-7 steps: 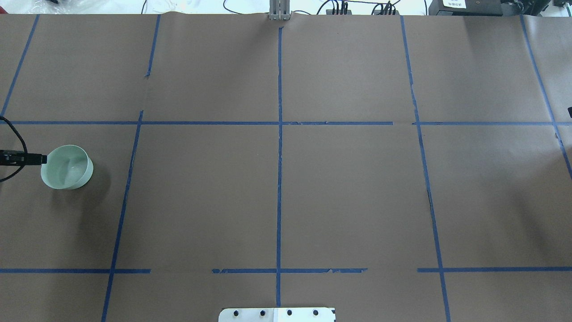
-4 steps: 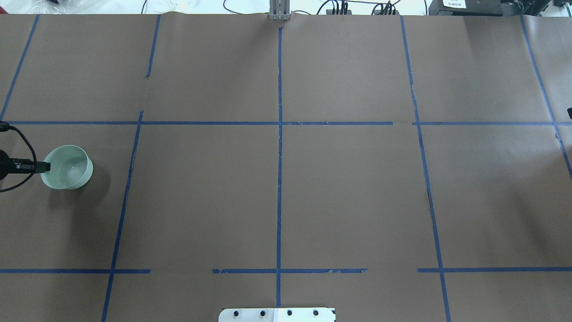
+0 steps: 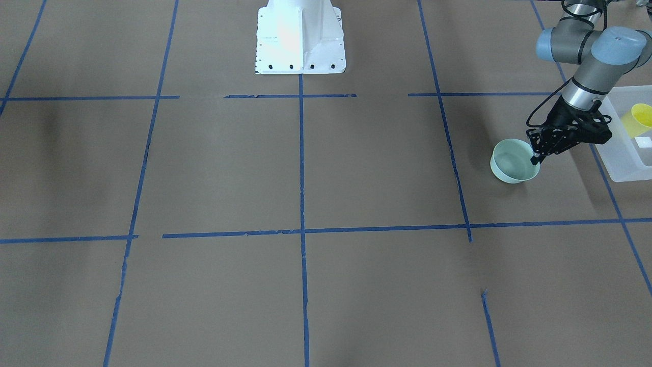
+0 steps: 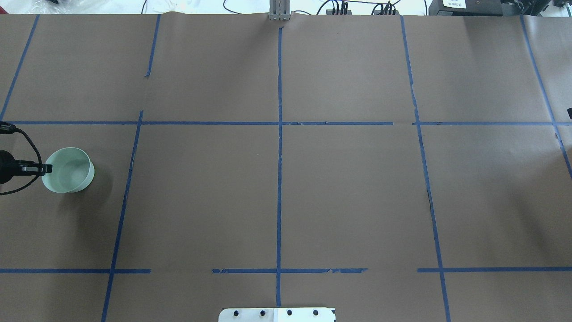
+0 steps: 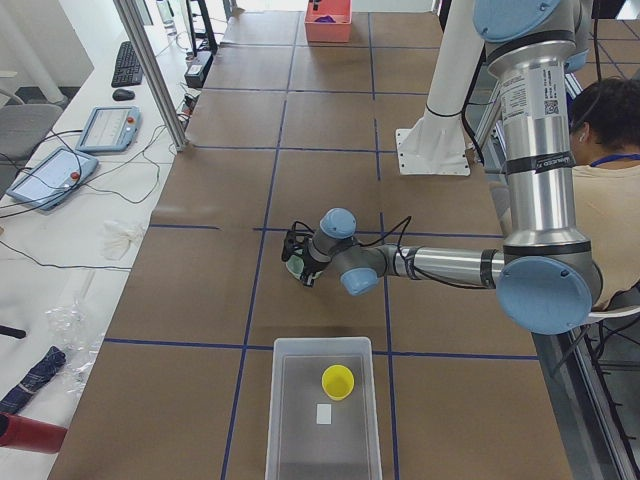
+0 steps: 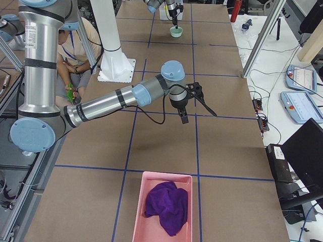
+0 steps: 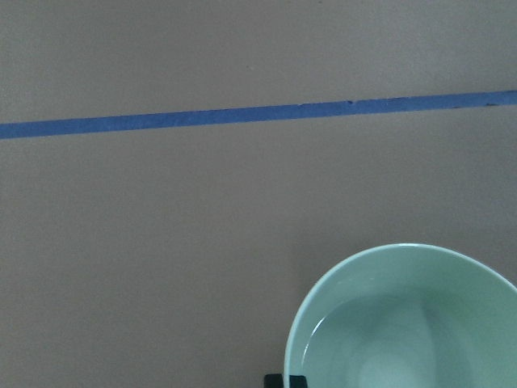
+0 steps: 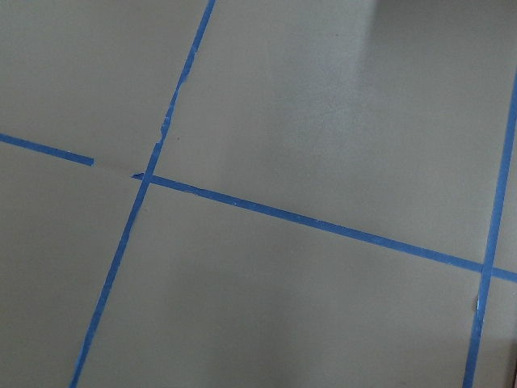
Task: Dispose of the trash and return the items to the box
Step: 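Close the left gripper on the green bowl's rim and lift it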
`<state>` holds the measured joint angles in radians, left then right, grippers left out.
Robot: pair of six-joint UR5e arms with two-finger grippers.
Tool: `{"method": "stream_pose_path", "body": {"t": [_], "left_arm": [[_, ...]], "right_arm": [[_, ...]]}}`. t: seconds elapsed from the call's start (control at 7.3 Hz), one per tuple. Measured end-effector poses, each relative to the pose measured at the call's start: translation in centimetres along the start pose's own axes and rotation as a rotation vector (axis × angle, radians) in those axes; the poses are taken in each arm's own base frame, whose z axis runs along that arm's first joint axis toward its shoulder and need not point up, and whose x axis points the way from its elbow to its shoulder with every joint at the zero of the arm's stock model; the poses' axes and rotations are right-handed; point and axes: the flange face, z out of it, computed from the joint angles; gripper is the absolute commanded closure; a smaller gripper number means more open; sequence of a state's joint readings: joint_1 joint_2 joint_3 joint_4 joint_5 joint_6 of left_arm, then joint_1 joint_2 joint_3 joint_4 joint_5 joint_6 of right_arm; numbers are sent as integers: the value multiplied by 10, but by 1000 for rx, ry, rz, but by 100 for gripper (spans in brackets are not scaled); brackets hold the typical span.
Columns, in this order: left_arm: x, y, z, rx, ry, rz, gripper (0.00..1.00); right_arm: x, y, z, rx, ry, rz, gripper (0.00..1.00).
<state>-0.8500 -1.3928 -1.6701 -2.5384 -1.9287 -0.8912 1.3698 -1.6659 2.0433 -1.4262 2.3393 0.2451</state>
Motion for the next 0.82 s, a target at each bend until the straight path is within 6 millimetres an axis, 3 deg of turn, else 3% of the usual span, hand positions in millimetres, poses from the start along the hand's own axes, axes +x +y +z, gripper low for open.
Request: {"method": "stream_pose_path", "body": {"t": [0.14, 0.27, 0.55, 0.82], "left_arm": [[1, -6, -13, -17, 39, 60, 100], [-14, -20, -32, -20, 63, 118, 100], [-76, -55, -86, -5, 41, 237, 100], [-160, -76, -144, -11, -77, 339, 100]], "right_arm": [[0, 0, 0, 2, 0, -3, 0], [0, 0, 0, 5, -2, -6, 0], [-1, 1, 0, 8, -4, -9, 0], [-1, 1, 0, 10, -5, -11, 0]]}}
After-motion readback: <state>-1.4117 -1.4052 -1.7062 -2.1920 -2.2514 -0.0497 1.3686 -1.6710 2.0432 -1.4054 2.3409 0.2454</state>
